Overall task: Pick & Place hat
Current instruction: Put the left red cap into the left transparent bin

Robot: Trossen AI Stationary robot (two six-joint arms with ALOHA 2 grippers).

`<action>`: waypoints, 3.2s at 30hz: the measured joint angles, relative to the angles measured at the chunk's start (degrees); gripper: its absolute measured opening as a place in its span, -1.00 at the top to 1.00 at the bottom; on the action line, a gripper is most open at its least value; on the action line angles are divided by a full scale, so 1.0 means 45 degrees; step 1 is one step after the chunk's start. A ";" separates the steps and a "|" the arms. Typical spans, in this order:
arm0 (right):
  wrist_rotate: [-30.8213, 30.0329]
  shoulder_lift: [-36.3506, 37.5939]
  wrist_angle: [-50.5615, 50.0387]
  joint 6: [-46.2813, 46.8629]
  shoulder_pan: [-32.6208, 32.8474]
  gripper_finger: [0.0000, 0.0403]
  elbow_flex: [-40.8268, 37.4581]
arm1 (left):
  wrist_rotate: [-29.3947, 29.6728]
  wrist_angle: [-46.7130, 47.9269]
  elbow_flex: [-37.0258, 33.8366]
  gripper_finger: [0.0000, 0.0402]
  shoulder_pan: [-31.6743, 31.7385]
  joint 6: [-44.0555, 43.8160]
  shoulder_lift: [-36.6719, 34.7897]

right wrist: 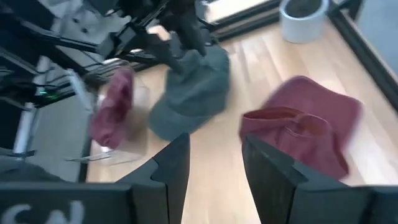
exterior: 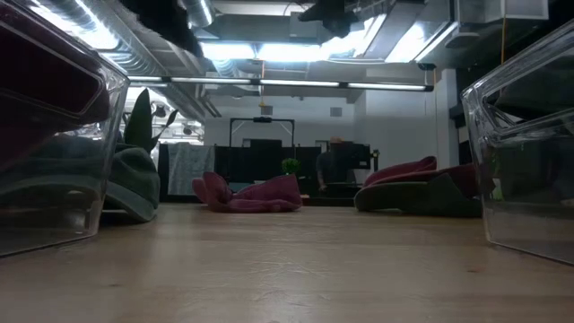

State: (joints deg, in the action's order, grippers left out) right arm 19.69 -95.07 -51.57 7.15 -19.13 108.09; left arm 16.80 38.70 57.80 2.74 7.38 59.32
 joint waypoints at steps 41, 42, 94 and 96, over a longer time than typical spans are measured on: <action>-0.4373 0.0000 -0.4100 -0.1907 0.0361 0.27 0.0000 | 0.0478 -0.6306 0.0000 -0.43 0.1090 -0.1174 0.9600; -0.4372 0.0000 -0.4180 -0.2071 0.0358 0.27 0.0000 | 0.0448 -0.6323 0.0000 -0.42 0.1093 -0.1310 0.9722; -0.4334 0.0000 -0.4804 -0.2990 0.0358 0.27 0.0000 | -0.2120 -0.6632 -0.0059 0.82 0.2102 -0.5049 1.0503; -0.4334 0.0000 -0.4803 -0.3039 0.0358 0.27 0.0000 | -0.2698 -0.6613 -0.0063 0.82 0.2151 -0.5151 1.0205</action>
State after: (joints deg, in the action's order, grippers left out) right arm 0.19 -95.07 -73.19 -6.52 -17.52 108.09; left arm 4.66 8.94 57.52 12.42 -15.80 105.25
